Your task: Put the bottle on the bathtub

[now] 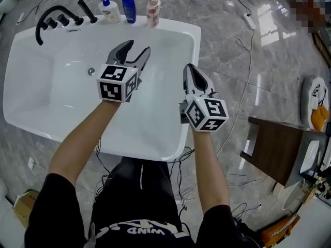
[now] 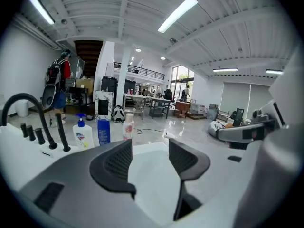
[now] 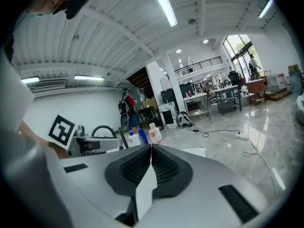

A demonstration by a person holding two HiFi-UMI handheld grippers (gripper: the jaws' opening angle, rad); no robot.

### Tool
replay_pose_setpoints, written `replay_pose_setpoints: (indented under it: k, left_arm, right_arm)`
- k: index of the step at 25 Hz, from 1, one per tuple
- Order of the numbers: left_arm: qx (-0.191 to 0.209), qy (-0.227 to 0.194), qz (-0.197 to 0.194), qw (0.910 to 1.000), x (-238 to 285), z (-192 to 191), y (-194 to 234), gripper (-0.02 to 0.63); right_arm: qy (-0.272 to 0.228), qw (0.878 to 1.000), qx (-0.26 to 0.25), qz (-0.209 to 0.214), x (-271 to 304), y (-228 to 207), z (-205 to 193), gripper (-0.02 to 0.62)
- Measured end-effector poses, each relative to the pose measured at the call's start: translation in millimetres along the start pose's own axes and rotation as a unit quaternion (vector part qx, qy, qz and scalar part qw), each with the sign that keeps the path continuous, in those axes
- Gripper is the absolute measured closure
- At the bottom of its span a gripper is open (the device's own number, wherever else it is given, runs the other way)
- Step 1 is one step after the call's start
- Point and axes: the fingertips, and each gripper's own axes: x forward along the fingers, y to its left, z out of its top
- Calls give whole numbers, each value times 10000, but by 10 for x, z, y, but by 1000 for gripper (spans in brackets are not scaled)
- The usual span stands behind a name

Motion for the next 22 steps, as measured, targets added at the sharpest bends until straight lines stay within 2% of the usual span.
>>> replay_pose_setpoints:
  k: [6, 13, 22]
  left_arm:
    - [-217, -211, 77, 9995, -990, 315, -479, 374]
    - [-303, -238, -262, 9989, -1905, 463, -1009, 377]
    - [-195, -748, -334, 9965, -2865, 789, -1202, 548]
  right_arm:
    - [48, 10000, -73, 41, -709, 349, 210, 569]
    - [-80, 9997, -54, 230, -1516, 807, 349, 569]
    - [-414, 9980, -142, 457, -2162, 1262, 645, 569]
